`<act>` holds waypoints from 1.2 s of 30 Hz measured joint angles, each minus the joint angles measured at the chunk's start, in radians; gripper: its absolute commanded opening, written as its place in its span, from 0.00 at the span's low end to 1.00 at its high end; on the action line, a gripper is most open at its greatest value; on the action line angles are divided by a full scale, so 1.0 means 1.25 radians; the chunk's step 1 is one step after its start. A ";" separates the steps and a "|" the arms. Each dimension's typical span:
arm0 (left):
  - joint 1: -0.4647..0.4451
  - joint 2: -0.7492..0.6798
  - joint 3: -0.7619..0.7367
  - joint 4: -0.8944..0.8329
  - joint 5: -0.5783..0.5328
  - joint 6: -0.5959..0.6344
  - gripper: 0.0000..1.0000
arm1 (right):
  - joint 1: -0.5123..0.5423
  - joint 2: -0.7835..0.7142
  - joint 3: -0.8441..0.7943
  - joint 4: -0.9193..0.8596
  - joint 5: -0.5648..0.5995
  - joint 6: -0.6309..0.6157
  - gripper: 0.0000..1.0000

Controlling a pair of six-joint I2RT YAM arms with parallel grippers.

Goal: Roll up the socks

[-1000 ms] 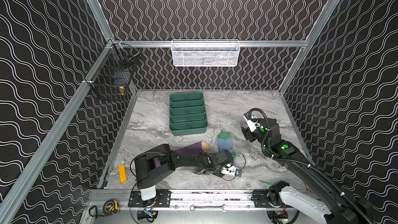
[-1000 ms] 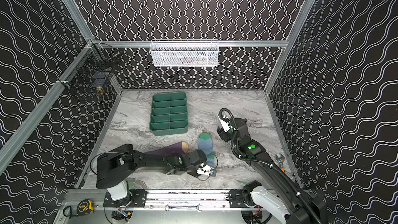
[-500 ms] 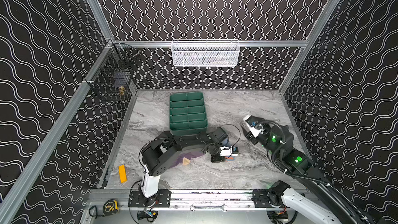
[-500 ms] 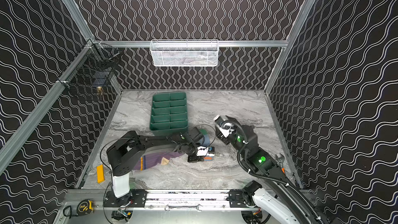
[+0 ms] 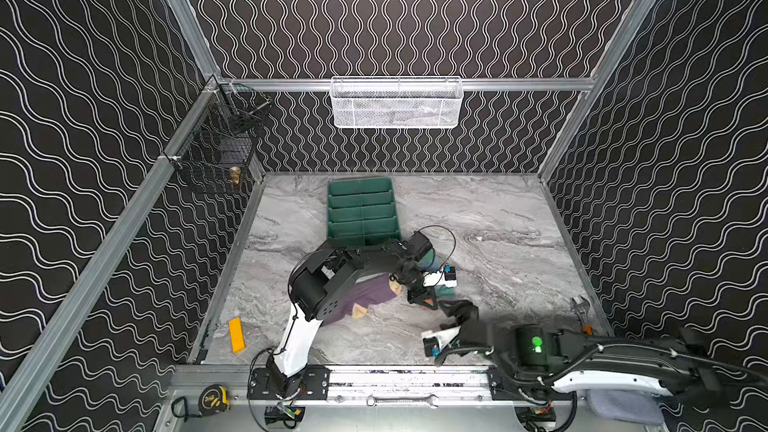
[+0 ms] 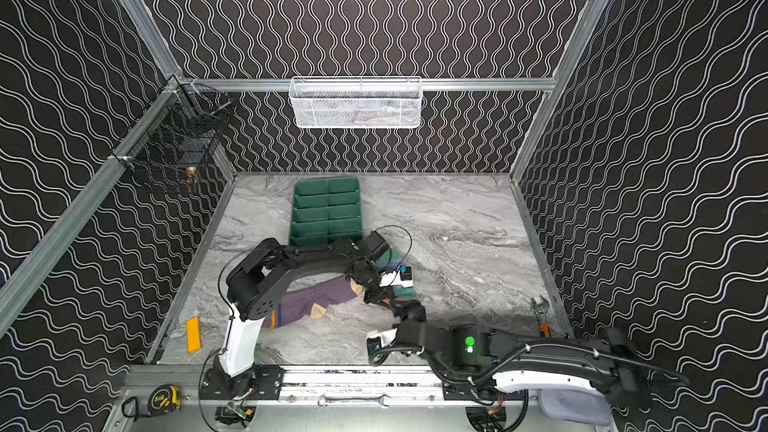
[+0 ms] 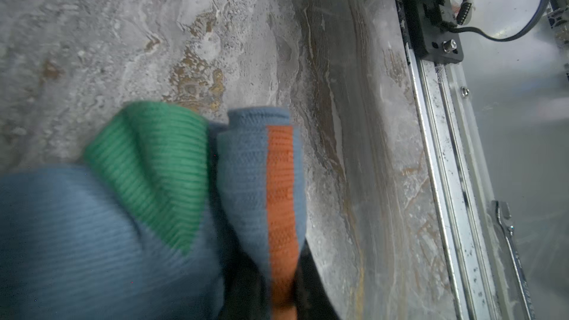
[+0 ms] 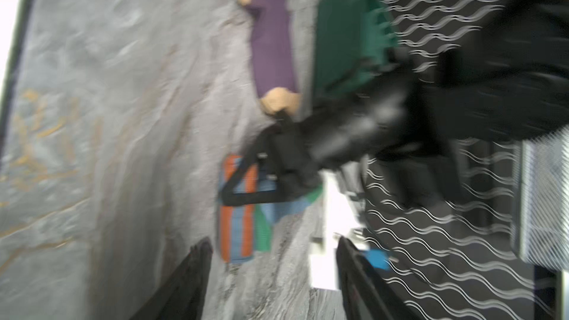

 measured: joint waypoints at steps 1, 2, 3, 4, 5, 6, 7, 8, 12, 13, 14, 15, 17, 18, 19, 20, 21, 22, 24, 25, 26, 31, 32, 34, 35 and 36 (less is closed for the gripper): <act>0.001 0.002 0.002 -0.003 0.002 0.000 0.00 | 0.004 0.028 -0.023 0.014 0.009 0.012 0.71; 0.002 0.004 0.004 -0.005 0.005 0.000 0.00 | 0.005 0.051 -0.051 0.036 0.018 0.011 0.72; 0.004 0.007 0.007 -0.008 0.009 0.000 0.00 | 0.004 0.066 -0.074 0.056 0.023 0.011 0.72; 0.005 0.009 0.009 -0.011 0.015 0.000 0.00 | -0.005 0.085 -0.099 0.079 0.027 0.004 0.73; 0.005 0.012 0.011 -0.013 0.019 0.000 0.00 | -0.021 0.105 -0.115 0.103 0.030 -0.010 0.72; 0.005 0.014 0.012 -0.013 0.023 0.000 0.00 | -0.038 0.120 -0.120 0.121 0.029 -0.010 0.72; 0.005 0.015 0.012 -0.014 0.028 0.000 0.00 | -0.060 0.137 -0.121 0.149 0.029 -0.011 0.73; 0.005 0.015 0.012 -0.014 0.029 0.000 0.00 | -0.082 0.156 -0.122 0.180 0.027 -0.014 0.73; 0.005 0.016 0.013 -0.014 0.029 0.000 0.00 | -0.155 0.214 -0.149 0.286 0.032 -0.056 0.75; 0.005 0.016 0.013 -0.015 0.029 0.000 0.00 | -0.170 0.227 -0.151 0.314 0.033 -0.065 0.75; 0.005 0.017 0.014 -0.016 0.030 0.000 0.00 | -0.181 0.238 -0.151 0.338 0.031 -0.072 0.75; 0.005 0.018 0.015 -0.017 0.031 0.000 0.00 | -0.193 0.254 -0.152 0.367 0.031 -0.079 0.74; 0.006 0.018 0.016 -0.018 0.033 0.000 0.00 | -0.210 0.283 -0.152 0.421 0.028 -0.091 0.73; 0.006 0.019 0.016 -0.018 0.033 0.000 0.00 | -0.218 0.304 -0.152 0.452 0.028 -0.094 0.71; 0.006 0.019 0.016 -0.018 0.033 0.000 0.00 | -0.225 0.327 -0.151 0.480 0.029 -0.095 0.68; 0.006 0.019 0.016 -0.018 0.033 0.000 0.00 | -0.231 0.348 -0.149 0.504 0.030 -0.096 0.64; 0.006 0.019 0.016 -0.018 0.033 0.000 0.00 | -0.236 0.369 -0.145 0.525 0.031 -0.096 0.59; 0.006 0.019 0.016 -0.018 0.033 -0.001 0.00 | -0.237 0.385 -0.141 0.529 0.034 -0.102 0.54; 0.006 0.019 0.016 -0.018 0.033 -0.002 0.00 | -0.237 0.405 -0.135 0.532 0.032 -0.100 0.43; 0.007 0.018 0.016 -0.018 0.031 -0.003 0.00 | -0.237 0.414 -0.132 0.530 0.031 -0.095 0.35; 0.008 0.017 0.016 -0.018 0.030 -0.005 0.00 | -0.237 0.420 -0.130 0.528 0.028 -0.090 0.26; 0.008 0.017 0.016 -0.018 0.021 -0.020 0.08 | -0.241 0.428 -0.120 0.487 0.024 -0.038 0.00; 0.008 0.015 0.016 -0.018 0.019 -0.021 0.14 | -0.241 0.428 -0.116 0.476 0.023 -0.026 0.00; 0.005 0.005 0.010 -0.013 0.003 -0.024 0.28 | -0.242 0.427 -0.108 0.453 0.016 -0.007 0.00; 0.003 -0.004 0.003 -0.009 -0.008 -0.025 0.31 | -0.242 0.424 -0.104 0.443 0.005 -0.003 0.00; 0.001 -0.015 -0.006 -0.005 -0.019 -0.025 0.34 | -0.244 0.420 -0.100 0.432 -0.009 -0.003 0.00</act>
